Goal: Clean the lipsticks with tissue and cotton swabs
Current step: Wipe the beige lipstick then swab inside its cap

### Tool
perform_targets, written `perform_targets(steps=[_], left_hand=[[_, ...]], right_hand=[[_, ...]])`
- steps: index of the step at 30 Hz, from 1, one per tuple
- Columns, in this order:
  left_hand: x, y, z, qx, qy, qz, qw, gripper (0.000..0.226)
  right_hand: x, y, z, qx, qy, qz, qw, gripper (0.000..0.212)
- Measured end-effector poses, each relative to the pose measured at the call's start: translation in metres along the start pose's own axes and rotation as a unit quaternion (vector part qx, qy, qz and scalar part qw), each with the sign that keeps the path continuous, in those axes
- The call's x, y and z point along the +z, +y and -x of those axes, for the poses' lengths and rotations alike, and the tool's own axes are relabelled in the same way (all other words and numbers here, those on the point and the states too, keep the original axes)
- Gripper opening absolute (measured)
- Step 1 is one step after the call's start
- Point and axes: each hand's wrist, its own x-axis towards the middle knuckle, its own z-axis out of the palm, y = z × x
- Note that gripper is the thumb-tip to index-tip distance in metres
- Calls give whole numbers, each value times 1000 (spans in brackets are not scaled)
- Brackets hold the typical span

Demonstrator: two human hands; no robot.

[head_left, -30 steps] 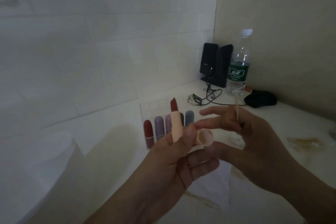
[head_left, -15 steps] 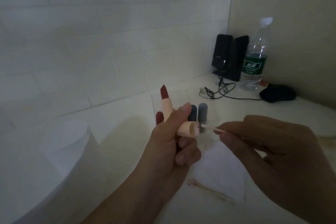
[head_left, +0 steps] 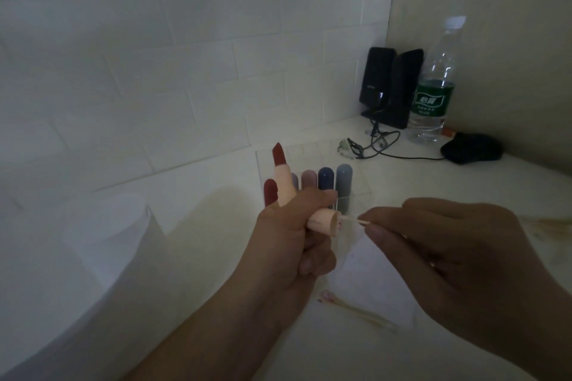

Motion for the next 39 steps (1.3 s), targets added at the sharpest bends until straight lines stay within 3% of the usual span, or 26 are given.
perform_targets(steps=[2, 10, 21, 33, 39], left_hand=[[0, -1, 0, -4, 8, -1, 1000, 28], [0, -2, -1, 0, 28, -19, 999, 22], [-1, -3, -1, -9, 13, -46, 999, 20], [0, -4, -2, 1, 15, -53, 998, 16], [2, -2, 0, -8, -8, -33, 999, 28]], right_hand=[[-6, 1, 17, 18, -57, -25, 998, 26], [3, 6, 16, -10, -1, 14, 1000, 25], [6, 2, 17, 5, -64, 36, 997, 31], [4, 2, 16, 17, -77, -31, 996, 32], [3, 3, 17, 51, -55, -144, 987, 25]])
